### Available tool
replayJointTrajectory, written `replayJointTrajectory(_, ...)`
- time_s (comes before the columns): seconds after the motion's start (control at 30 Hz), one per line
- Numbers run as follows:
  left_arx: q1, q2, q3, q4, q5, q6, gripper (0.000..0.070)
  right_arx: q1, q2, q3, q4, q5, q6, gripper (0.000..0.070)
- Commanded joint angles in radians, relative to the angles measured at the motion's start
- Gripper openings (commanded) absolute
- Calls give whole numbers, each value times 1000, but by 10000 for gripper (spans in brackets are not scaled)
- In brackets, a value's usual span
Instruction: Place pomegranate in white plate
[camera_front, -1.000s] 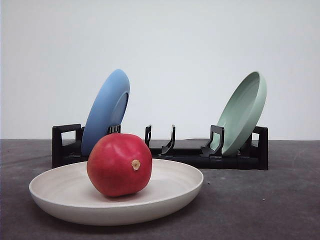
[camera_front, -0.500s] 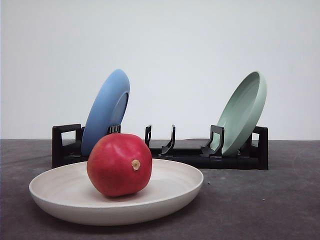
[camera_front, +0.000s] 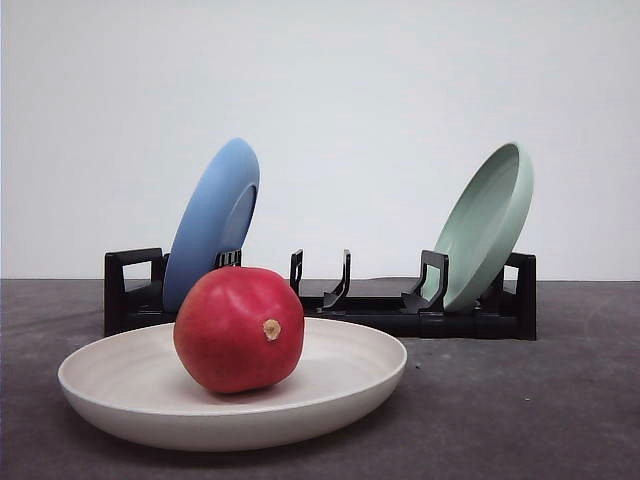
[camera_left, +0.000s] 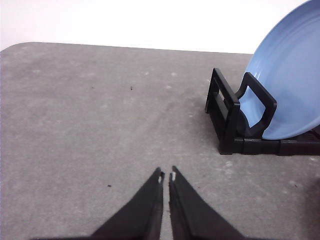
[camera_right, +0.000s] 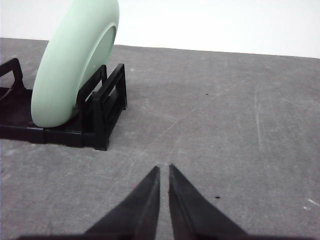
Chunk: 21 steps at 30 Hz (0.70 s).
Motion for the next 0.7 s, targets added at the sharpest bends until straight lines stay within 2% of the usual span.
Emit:
replayJointTrajectory(0.0,0,0,-11,-1,2,-3,0,-1,-1,-5,10,1,11,29)
replayJointTrajectory(0.67,0,0,-11,-2,2,-3,0,-1,-1,-5,10,1,10,28)
